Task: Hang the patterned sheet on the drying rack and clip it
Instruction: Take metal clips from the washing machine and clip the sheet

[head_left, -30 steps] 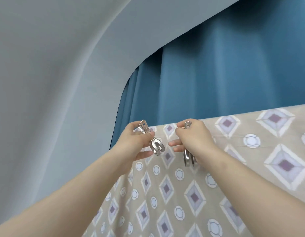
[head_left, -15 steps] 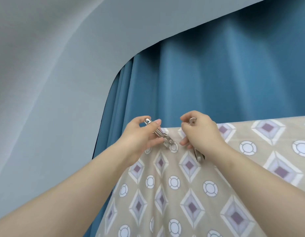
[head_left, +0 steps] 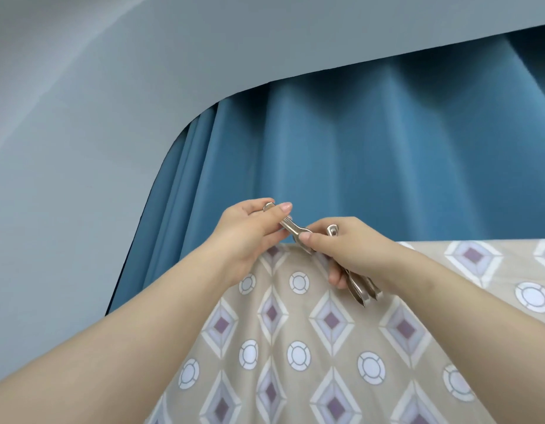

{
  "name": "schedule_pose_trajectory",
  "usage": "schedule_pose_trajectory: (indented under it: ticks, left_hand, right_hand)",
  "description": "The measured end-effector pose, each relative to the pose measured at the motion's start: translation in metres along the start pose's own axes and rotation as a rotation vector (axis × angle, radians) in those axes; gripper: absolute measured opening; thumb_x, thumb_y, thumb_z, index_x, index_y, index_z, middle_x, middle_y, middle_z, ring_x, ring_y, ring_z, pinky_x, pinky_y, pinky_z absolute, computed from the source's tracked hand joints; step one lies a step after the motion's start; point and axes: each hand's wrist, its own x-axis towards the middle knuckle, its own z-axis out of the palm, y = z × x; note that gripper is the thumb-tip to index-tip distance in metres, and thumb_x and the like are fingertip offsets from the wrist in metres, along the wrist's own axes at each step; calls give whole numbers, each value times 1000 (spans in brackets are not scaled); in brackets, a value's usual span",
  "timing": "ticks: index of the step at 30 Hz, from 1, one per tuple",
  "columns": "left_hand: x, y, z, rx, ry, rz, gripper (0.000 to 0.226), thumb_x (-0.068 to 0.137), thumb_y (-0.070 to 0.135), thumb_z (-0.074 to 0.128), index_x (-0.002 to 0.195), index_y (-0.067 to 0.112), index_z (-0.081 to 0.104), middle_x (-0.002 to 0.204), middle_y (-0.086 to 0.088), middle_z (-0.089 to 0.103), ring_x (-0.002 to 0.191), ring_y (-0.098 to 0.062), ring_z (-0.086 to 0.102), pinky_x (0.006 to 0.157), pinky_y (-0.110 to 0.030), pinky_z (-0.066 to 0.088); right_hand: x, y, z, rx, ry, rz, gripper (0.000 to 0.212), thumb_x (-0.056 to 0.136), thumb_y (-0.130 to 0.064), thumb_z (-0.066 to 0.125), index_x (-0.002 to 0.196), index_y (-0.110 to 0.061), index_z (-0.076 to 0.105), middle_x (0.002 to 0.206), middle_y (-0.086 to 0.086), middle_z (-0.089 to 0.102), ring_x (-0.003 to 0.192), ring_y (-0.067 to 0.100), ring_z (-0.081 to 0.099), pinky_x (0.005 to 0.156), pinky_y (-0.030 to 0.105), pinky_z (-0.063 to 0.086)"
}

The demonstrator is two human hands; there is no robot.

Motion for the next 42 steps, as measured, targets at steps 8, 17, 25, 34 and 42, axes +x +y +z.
schedule_pose_trajectory:
  ticks: [8, 17, 25, 34, 42]
  left_hand:
    - [4, 1, -5, -23, -142, -26, 27, 85, 23, 60, 99, 1, 61, 110, -16, 66, 99, -20, 66, 77, -24, 57]
    - [14, 1, -13, 108, -3, 132, 28, 86, 31, 60, 92, 4, 62, 101, -14, 69, 93, -19, 69, 82, -25, 57]
    - [29, 3, -9, 237, 81, 193, 20, 85, 29, 64, 85, 10, 65, 93, -9, 70, 90, -21, 69, 75, -25, 56]
    - [44, 23, 4, 643, -99, 215, 20, 83, 31, 67, 88, 12, 68, 85, -1, 72, 72, -5, 67, 67, -16, 52]
    - [51, 11, -3, 589, -63, 187, 19, 86, 30, 65, 85, 12, 67, 87, -6, 72, 86, -18, 70, 78, -23, 55]
  right_hand:
    - [3, 4, -5, -38, 7, 21, 18, 90, -38, 59, 84, -22, 63, 49, 3, 48, 51, 25, 50, 54, 31, 44]
    - [0, 3, -8, -87, 65, 87, 35, 92, -40, 53, 92, -5, 60, 38, 3, 51, 31, 15, 42, 39, 16, 36]
    - [2, 3, -6, -65, 94, 106, 32, 95, -25, 50, 103, 5, 59, 36, 5, 47, 28, 15, 38, 34, 12, 31]
    - [4, 7, -7, -78, 96, 98, 26, 93, -23, 50, 99, 0, 62, 37, 5, 47, 26, 14, 37, 35, 13, 31]
    - [4, 7, -6, -91, 118, 67, 28, 91, -15, 49, 99, 7, 64, 66, 21, 56, 28, 15, 35, 35, 13, 31]
